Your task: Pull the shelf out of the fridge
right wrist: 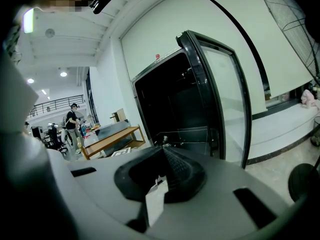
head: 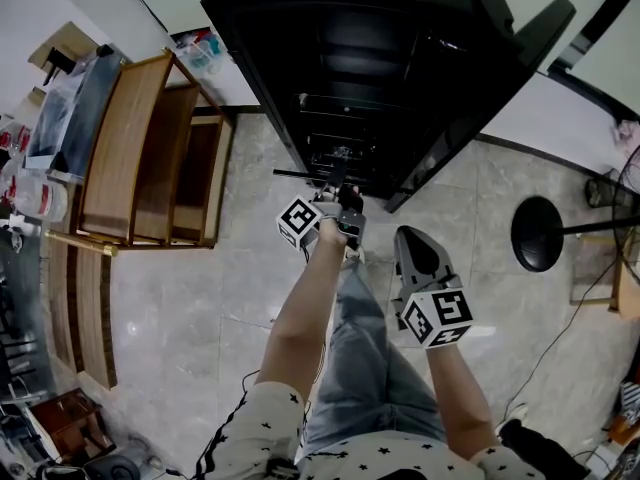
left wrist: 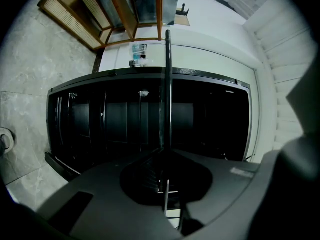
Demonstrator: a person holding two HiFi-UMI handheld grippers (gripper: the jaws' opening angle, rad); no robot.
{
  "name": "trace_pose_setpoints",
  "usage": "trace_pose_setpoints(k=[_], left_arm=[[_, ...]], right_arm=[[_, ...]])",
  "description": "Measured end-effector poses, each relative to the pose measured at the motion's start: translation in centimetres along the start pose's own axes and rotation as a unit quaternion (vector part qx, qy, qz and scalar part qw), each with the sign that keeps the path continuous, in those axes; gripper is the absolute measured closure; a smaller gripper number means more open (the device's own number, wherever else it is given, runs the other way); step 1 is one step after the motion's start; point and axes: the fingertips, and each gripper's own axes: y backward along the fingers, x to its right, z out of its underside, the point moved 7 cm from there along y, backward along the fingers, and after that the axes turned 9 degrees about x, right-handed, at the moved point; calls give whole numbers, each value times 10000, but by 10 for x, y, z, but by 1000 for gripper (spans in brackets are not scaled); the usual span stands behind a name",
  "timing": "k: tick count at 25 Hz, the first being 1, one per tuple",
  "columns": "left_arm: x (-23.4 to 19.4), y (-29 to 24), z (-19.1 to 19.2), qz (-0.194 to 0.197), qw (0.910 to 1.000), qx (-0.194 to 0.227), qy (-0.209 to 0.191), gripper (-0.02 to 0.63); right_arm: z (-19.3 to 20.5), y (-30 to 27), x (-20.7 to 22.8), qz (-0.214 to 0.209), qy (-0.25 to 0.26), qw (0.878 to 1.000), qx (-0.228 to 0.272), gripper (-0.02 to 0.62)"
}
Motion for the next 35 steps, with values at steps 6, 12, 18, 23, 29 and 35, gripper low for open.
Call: trace_pose_setpoints(k=[6, 12, 18, 23, 29, 35], left_arm=[[1, 1, 2, -20, 10000, -10, 41, 584], [1, 1, 1, -8, 10000, -16, 18, 584], [1, 1, 0, -42, 10000, -8, 37, 584], [1, 1, 1, -55, 10000, -5, 56, 584], [0, 1, 0, -49, 10000, -5, 67, 584], [1, 0, 0, -40, 9999, -26, 90, 584]], right_arm=[[0, -1, 0, -1, -13, 10000, 8, 601], [-2, -3, -2, -41, 112, 9999, 5, 601], [-5, -3, -4, 25, 313, 9995, 66, 603], [-6, -2, -3, 21, 320, 9995, 79, 603], [-8, -1, -3, 18, 354, 9993, 72, 603], [-9, -2, -2, -5, 382, 9992, 64, 603]])
